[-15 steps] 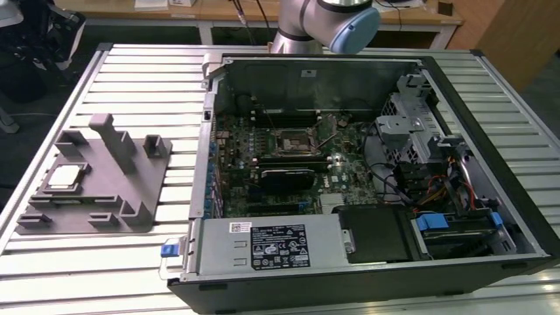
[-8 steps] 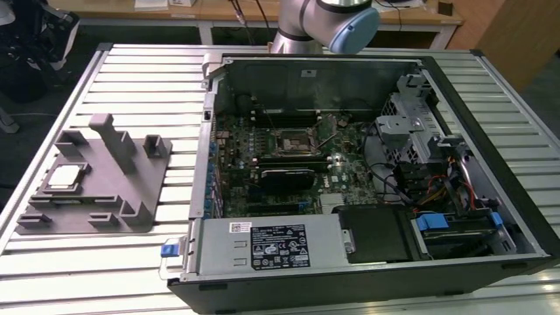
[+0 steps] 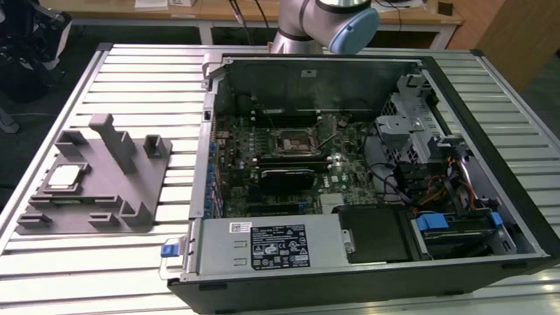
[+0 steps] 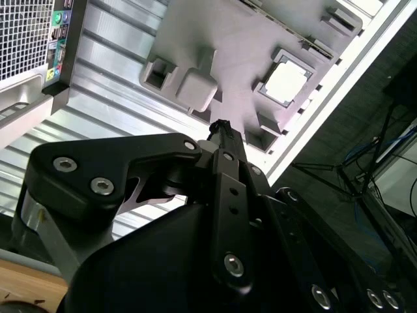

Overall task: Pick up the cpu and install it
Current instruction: 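Reach for the cpu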

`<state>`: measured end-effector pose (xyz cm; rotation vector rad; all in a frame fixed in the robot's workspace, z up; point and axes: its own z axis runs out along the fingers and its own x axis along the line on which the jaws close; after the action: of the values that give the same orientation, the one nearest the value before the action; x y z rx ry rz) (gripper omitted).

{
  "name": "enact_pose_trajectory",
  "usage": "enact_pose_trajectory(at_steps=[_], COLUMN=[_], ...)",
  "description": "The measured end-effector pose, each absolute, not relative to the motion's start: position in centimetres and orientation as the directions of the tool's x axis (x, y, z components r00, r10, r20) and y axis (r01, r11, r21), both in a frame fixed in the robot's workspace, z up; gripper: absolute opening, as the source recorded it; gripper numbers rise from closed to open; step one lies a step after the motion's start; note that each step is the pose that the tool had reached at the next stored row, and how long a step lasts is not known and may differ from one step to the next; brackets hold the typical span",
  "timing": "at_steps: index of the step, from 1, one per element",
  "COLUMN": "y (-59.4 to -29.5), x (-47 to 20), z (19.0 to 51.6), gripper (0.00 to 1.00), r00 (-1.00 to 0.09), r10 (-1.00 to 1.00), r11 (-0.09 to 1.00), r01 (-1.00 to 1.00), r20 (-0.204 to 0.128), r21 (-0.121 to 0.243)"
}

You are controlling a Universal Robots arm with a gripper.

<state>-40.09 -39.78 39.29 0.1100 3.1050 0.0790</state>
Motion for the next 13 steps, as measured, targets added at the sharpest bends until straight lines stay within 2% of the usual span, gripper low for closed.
enact_pose_trajectory(at_steps=[13], y=[-39.8], x=[-41.7], z=[39.1], gripper=[0.11], r00=[-0.997], r10=[0.072], r11=[0.996], r01=[0.070], r20=[-0.032], r21=[0.052])
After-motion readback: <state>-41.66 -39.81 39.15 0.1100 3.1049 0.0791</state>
